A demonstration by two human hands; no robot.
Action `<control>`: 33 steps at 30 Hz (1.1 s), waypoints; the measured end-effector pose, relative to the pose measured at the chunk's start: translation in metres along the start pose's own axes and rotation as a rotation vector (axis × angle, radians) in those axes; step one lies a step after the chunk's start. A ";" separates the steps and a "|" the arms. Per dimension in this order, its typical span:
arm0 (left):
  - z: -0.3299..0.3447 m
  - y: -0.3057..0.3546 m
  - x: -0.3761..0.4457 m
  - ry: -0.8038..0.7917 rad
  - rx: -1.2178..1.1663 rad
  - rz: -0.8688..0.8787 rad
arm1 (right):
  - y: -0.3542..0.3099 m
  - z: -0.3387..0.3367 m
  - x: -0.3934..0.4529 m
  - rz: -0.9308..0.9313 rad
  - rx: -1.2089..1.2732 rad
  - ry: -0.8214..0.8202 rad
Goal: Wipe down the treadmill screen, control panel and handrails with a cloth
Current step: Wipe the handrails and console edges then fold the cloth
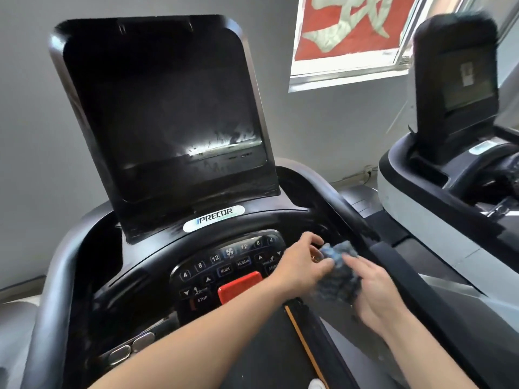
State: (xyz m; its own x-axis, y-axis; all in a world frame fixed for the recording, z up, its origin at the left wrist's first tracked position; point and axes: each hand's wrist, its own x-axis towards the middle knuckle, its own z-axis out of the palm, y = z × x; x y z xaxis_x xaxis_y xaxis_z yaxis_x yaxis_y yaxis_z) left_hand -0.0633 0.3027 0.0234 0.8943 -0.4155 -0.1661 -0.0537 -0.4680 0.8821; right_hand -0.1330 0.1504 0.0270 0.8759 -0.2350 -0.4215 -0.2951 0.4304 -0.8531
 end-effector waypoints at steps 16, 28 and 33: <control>0.087 0.080 0.049 -0.076 -0.409 0.062 | -0.067 -0.106 0.006 -0.229 -0.069 0.189; 0.086 0.127 0.084 -0.380 -0.105 0.108 | -0.116 -0.131 0.026 -0.545 -0.466 0.312; 0.078 0.143 0.104 -0.347 0.213 0.284 | -0.140 -0.133 0.019 -0.518 -0.396 0.239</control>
State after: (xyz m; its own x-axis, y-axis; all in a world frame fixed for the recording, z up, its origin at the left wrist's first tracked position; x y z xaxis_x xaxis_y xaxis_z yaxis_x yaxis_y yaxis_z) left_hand -0.0131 0.1316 0.0979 0.6321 -0.7682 -0.1010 -0.3957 -0.4322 0.8104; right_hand -0.1256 -0.0307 0.0971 0.8467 -0.5294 0.0525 -0.0188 -0.1285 -0.9915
